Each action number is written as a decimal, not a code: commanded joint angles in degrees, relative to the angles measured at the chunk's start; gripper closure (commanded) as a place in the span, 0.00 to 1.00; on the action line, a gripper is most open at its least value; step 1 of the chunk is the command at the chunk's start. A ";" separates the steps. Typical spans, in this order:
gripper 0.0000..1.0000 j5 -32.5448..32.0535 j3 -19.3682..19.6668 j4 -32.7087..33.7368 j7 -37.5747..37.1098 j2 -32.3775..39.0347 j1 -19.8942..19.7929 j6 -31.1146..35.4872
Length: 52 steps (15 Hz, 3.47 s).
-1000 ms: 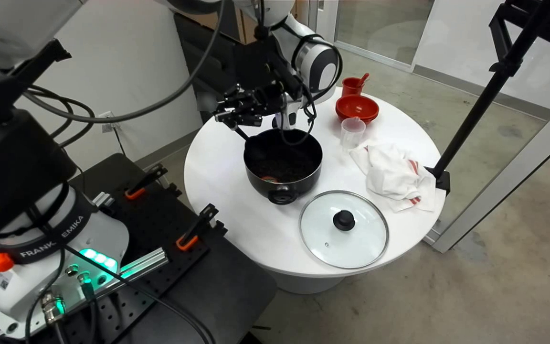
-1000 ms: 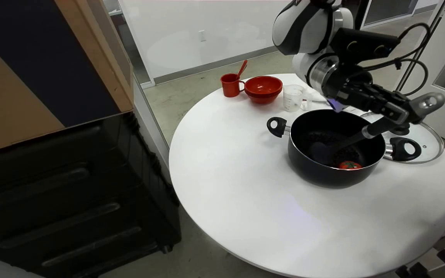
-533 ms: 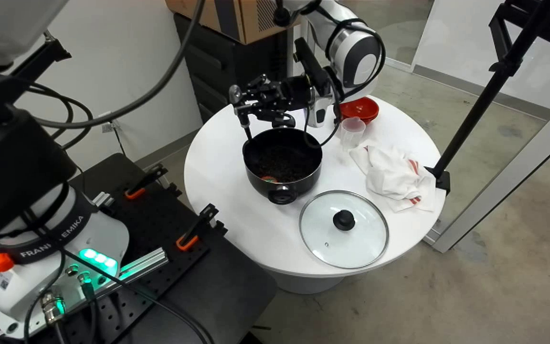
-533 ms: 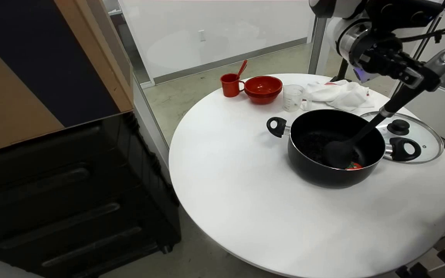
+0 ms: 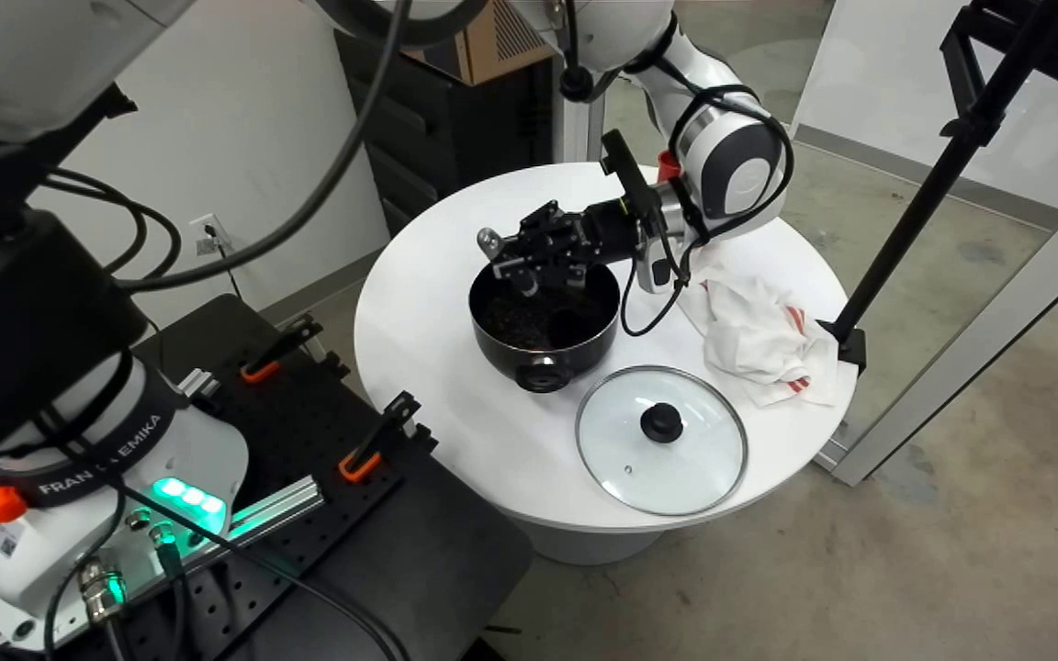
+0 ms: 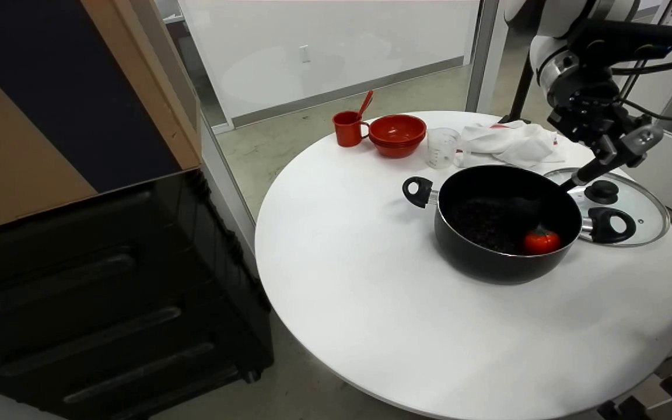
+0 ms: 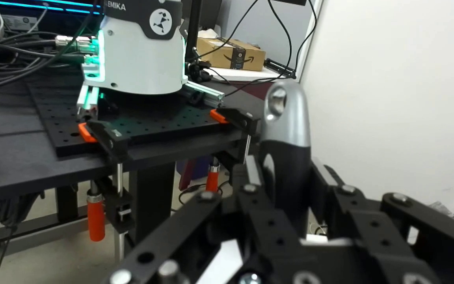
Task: Use the black serving spoon in the black pot to stir its contents
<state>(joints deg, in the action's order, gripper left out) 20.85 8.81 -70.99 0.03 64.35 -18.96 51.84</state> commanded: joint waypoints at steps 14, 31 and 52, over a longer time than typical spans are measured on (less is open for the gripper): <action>0.92 -4.29 -6.73 -1.77 1.79 2.74 9.88 1.19; 0.92 -5.88 -8.33 1.29 6.74 1.54 9.30 -2.78; 0.92 5.02 -7.24 17.59 -3.53 7.72 -1.78 -3.90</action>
<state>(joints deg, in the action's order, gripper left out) 25.76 1.63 -53.40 -3.34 73.38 -20.35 49.47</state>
